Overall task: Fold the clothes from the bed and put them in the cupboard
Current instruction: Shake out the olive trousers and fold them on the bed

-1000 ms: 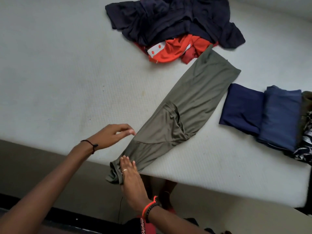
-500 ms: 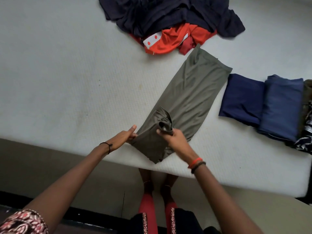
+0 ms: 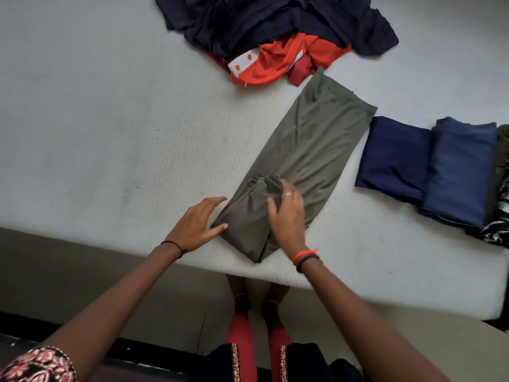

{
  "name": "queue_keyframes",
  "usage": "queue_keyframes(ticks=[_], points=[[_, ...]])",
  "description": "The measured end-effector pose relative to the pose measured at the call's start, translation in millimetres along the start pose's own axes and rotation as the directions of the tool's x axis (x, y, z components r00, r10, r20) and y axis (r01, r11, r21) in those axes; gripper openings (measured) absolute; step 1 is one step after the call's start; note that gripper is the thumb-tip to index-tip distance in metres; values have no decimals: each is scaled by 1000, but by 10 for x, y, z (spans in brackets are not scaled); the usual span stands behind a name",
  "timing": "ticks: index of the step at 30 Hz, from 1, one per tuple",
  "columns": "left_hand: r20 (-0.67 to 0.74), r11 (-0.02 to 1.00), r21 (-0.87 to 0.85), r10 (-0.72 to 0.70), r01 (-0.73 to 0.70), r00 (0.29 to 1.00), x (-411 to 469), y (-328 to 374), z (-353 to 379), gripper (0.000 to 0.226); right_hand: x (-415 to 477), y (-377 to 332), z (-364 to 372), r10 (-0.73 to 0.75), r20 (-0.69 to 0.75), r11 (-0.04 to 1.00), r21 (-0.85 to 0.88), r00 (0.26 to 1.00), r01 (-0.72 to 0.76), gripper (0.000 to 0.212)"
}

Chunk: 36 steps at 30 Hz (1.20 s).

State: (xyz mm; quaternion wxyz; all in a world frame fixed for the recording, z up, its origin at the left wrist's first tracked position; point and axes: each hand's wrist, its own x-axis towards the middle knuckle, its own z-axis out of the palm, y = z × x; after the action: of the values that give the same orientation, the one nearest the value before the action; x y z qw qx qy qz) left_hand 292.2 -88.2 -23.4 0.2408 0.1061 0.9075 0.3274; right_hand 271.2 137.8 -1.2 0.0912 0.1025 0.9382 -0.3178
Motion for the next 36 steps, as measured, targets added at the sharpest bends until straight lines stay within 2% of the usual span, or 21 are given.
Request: queue_keyframes(ticks=[1, 3, 5, 6, 9, 12, 17, 20, 23, 27, 29, 30, 31, 33, 34, 36], points=[[2, 975, 163, 154, -152, 988, -31, -29, 4, 67, -203, -24, 88, -104, 21, 990, -99, 994, 105, 61], [153, 834, 407, 340, -373, 928, -56, -94, 30, 79, -562, -34, 268, -238, 185, 925, -256, 954, 280, 82], [243, 723, 525, 378, -449, 893, -34, -140, 90, 88, -770, 23, 412, -240, 332, 875, -334, 912, 352, 89], [240, 699, 560, 376, -444, 895, -14, -144, 123, 92, -802, 51, 460, -213, 351, 864, -369, 912, 344, 86], [227, 644, 612, 414, -460, 882, 61, -149, 217, 92, -743, 64, 522, -86, 319, 870, -438, 944, 227, 65], [236, 601, 655, 414, -459, 879, 79, -174, 265, 87, -734, 41, 576, -27, 352, 873, -447, 935, 194, 54], [268, 529, 698, 432, -482, 861, 43, -171, 240, 78, -851, 72, 592, -8, 372, 845, -494, 928, 205, 54], [315, 512, 678, 447, -528, 837, -21, -106, 168, 75, -968, 31, 506, 0, 378, 840, -503, 926, 206, 56], [368, 503, 623, 488, -599, 792, -124, -28, 95, 67, -1134, 47, 415, 24, 452, 846, -484, 892, 223, 61], [470, 551, 470, 505, -690, 724, -284, 54, 19, 55, -1396, 121, 245, -5, 573, 870, -401, 819, 286, 67], [490, 638, 362, 490, -680, 721, -372, 97, -2, 47, -1449, 82, 32, -18, 622, 911, -312, 783, 269, 65], [481, 712, 278, 478, -645, 735, -415, 138, -17, 44, -1456, 69, -70, -64, 645, 929, -240, 762, 281, 62], [487, 805, 176, 430, -567, 761, -452, 188, -43, 43, -1436, 62, -178, -86, 688, 956, -146, 721, 253, 59], [540, 934, 19, 291, -357, 790, -494, 303, -101, 44, -1306, 87, -410, -70, 815, 996, 23, 575, 89, 51], [547, 964, -17, 232, -267, 804, -497, 356, -124, 42, -1208, 129, -495, -73, 818, 997, 54, 570, 49, 42], [503, 992, -72, 123, -101, 855, -471, 453, -150, 47, -978, 205, -669, -53, 781, 994, 101, 622, -42, 31]])
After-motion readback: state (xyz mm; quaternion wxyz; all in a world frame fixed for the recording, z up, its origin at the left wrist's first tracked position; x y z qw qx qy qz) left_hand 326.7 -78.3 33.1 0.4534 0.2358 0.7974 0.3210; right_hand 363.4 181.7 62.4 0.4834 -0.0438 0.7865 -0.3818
